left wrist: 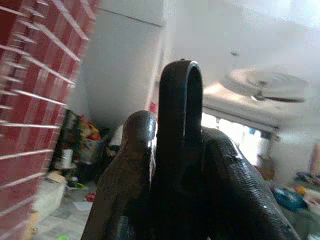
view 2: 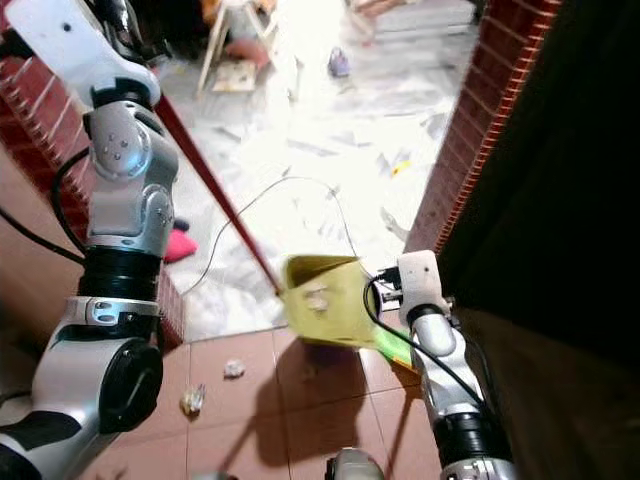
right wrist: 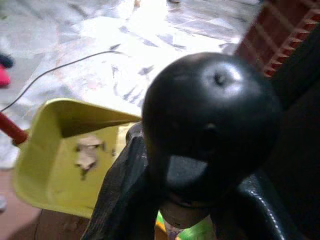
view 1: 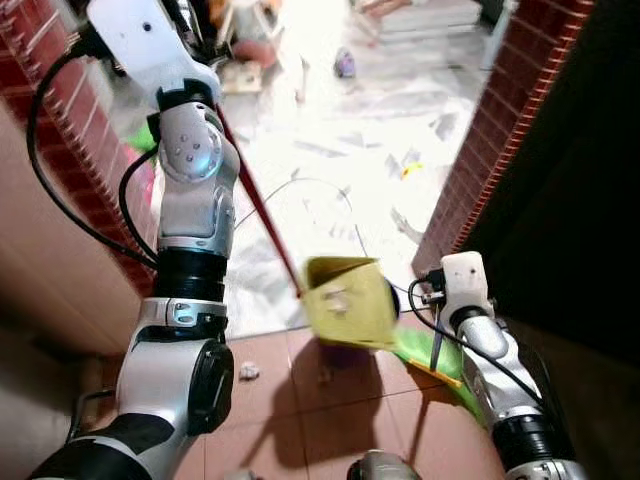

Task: Sweep floor

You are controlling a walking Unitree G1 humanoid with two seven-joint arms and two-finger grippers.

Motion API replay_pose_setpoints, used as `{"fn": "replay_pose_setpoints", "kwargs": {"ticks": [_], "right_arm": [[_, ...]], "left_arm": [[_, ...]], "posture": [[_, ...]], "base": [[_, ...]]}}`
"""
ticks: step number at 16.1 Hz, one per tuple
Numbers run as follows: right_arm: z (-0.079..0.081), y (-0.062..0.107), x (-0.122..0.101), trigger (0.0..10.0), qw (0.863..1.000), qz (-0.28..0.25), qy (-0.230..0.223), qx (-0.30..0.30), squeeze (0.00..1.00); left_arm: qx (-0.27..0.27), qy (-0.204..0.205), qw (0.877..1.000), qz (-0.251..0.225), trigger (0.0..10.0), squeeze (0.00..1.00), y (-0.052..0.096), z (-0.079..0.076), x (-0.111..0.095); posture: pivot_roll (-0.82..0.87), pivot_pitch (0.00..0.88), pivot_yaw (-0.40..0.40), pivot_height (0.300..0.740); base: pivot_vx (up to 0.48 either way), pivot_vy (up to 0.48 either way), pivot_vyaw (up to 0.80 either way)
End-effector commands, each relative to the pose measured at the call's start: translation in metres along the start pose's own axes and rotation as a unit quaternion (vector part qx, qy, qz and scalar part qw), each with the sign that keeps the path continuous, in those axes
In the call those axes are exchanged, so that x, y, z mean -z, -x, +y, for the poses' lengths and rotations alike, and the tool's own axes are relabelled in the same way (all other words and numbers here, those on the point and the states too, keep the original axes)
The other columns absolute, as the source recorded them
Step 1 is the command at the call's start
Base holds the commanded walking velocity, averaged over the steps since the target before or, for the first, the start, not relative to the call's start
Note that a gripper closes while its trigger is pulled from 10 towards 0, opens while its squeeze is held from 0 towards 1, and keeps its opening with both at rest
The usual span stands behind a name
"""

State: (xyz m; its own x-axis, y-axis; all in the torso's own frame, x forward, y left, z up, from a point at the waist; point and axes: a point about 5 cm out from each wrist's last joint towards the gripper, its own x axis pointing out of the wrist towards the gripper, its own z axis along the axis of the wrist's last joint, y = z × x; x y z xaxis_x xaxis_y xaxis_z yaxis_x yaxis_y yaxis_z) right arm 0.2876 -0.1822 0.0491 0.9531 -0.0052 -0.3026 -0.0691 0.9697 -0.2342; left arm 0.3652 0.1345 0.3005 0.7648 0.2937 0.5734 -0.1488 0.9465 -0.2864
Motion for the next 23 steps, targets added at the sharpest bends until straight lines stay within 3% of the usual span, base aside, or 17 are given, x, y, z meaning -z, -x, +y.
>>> {"fn": "replay_pose_setpoints", "kwargs": {"ticks": [1, 4, 9, 13, 17, 19, 20, 23], "right_arm": [[0.011, 0.003, 0.016, 10.0, 0.999, 0.037, -0.023, -0.023, 0.0], [0.012, 0.002, 0.013, 10.0, 0.999, 0.03, -0.025, -0.024, 0.0], [0.013, 0.003, 0.012, 10.0, 0.999, 0.022, -0.033, -0.019, 0.0], [0.014, 0.011, 0.007, 10.0, 0.999, -0.001, -0.052, -0.013, 0.0], [0.014, 0.025, 0.007, 10.0, 0.998, -0.016, -0.065, -0.005, 0.0], [0.017, 0.03, 0.006, 10.0, 0.997, -0.019, -0.075, -0.003, 0.0], [0.017, 0.031, 0.006, 10.0, 0.997, -0.02, -0.076, -0.004, 0.0], [0.018, 0.036, 0.004, 10.0, 0.996, -0.028, -0.083, -0.003, 0.0]], "left_arm": [[0.001, -0.006, 0.999, -0.044, 10.0, 0.0, 0.0, 0.001, -0.011], [0.023, -0.019, 0.998, -0.047, 10.0, 0.0, 0.007, -0.012, -0.003], [0.03, -0.017, 0.997, -0.062, 10.0, 0.0, -0.006, -0.023, -0.006], [0.079, -0.032, 0.99, -0.112, 10.0, 0.0, -0.017, -0.05, -0.017], [0.125, -0.037, 0.982, -0.133, 10.0, 0.0, -0.015, -0.075, -0.021], [0.191, -0.03, 0.97, -0.151, 10.0, 0.0, -0.002, -0.103, -0.022], [0.202, -0.029, 0.967, -0.153, 10.0, 0.0, 0.002, -0.108, -0.021], [0.31, -0.014, 0.936, -0.166, 10.0, 0.0, 0.045, -0.14, -0.008]], "posture": [[-0.12, 0.0, 0.052, 0.74], [-0.14, 0.0, 0.058, 0.74], [-0.17, 0.0, 0.083, 0.74], [-0.22, 0.0, 0.122, 0.74], [-0.25, 0.0, 0.157, 0.74], [-0.26, 0.0, 0.175, 0.74], [-0.26, 0.0, 0.181, 0.74], [-0.28, 0.0, 0.192, 0.74]], "base": [[0.0, 0.0, 0.0], [0.0, 0.0, 0.0], [0.0, 0.0, 0.0], [0.0, 0.0, 0.0], [0.0, 0.0, 0.0], [0.0, 0.0, 0.0], [0.0, 0.0, 0.0], [0.0, 0.0, 0.0]]}}
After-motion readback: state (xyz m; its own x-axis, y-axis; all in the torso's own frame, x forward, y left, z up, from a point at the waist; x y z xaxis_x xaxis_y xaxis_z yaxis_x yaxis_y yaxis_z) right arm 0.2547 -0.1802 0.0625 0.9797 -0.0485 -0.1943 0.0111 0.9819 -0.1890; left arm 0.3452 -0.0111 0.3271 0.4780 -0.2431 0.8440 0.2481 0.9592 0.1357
